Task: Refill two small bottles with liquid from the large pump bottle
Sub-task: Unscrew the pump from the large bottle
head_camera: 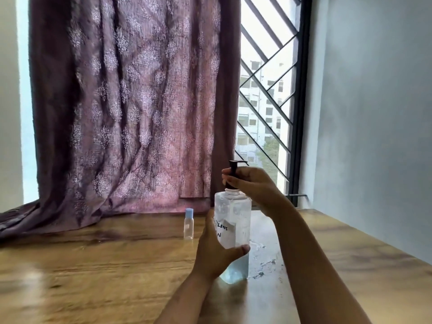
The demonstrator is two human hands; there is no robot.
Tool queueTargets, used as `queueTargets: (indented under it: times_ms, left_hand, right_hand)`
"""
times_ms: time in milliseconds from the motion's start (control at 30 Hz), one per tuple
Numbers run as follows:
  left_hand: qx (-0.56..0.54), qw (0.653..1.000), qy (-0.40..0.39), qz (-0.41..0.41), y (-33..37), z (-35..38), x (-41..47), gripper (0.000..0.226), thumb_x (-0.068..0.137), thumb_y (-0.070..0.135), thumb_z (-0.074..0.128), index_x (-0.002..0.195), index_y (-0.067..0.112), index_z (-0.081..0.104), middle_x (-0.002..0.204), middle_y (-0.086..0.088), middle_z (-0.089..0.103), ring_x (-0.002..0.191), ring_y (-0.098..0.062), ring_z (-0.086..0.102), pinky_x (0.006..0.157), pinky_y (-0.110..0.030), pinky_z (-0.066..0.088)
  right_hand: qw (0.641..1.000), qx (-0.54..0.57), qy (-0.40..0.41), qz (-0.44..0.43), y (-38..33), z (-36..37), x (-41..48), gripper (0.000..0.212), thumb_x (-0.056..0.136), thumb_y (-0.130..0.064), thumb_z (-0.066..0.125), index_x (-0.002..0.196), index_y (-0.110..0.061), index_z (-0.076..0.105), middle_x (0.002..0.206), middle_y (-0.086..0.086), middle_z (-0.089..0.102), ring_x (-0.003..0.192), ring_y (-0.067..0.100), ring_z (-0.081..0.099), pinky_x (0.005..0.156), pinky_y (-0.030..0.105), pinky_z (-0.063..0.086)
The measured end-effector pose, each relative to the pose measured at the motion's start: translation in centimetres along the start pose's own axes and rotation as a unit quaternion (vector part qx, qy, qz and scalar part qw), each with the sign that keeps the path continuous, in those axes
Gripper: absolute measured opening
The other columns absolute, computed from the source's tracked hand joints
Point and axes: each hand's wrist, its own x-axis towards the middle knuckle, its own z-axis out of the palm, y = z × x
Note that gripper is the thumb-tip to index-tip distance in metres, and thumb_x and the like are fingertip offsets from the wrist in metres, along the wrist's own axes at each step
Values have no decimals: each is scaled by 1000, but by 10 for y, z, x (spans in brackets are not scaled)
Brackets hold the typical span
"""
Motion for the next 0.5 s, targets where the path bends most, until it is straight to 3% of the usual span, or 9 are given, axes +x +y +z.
queueTargets:
  times_ms: [67, 133, 200, 267, 333, 400, 500]
  left_hand:
    - [-10, 1000, -6, 0, -4, 2, 0, 93, 47, 47, 84, 119, 54, 26, 114, 39, 42, 105, 24, 44, 75, 3, 36]
    - [-21, 1000, -8, -13, -7, 4, 1, 100, 44, 53, 84, 130, 42, 33, 121, 27, 51, 115, 8, 49, 77, -3, 40]
    - [-30, 999, -4, -15, -10, 5, 3, 103, 41, 56, 81, 131, 37, 34, 121, 27, 52, 112, 12, 49, 76, -1, 41]
    - [-33, 999, -1, -13, -10, 5, 4, 104, 40, 58, 81, 130, 36, 35, 119, 29, 52, 108, 21, 47, 80, 1, 40]
    - [-24, 1000, -1, -13, -12, 7, 5, 106, 41, 61, 80, 132, 31, 36, 122, 22, 55, 111, 13, 51, 87, -6, 44]
    - [-15, 1000, 0, -10, -14, 8, 5, 107, 43, 59, 81, 135, 30, 34, 126, 16, 55, 116, 1, 52, 91, -15, 45]
    - [-17, 1000, 5, -4, -14, 8, 5, 106, 44, 53, 82, 135, 32, 32, 128, 15, 55, 117, -1, 52, 96, -25, 47]
  right_hand:
    - [996, 80, -45, 24, 5, -10, -1, 26, 85, -3, 61, 111, -3, 62, 106, 14, 67, 96, 18, 66, 87, 28, 54]
    - [995, 98, -24, 16, 17, -16, 0, 40, 79, -16, 69, 116, -5, 59, 113, 14, 66, 106, 23, 63, 91, 35, 52]
    - [998, 58, 40, -3, 27, -16, -2, 43, 72, -24, 73, 109, -4, 62, 101, 9, 69, 98, 20, 65, 84, 32, 54]
    - [996, 31, 81, -32, 32, -15, -5, 27, 74, -20, 72, 95, -4, 64, 84, 3, 67, 80, 10, 65, 70, 23, 52]
    - [996, 0, 71, -47, 30, -12, -5, 15, 78, -16, 71, 90, -8, 65, 80, 3, 67, 73, 6, 64, 65, 18, 49]
    - [997, -37, 42, -44, 23, -5, -4, 25, 74, -23, 75, 93, -10, 66, 84, 4, 69, 74, 8, 66, 66, 20, 52]
    - [990, -115, 71, -47, 18, 6, -3, 41, 62, -38, 80, 91, -12, 66, 84, -2, 71, 73, 9, 68, 67, 24, 55]
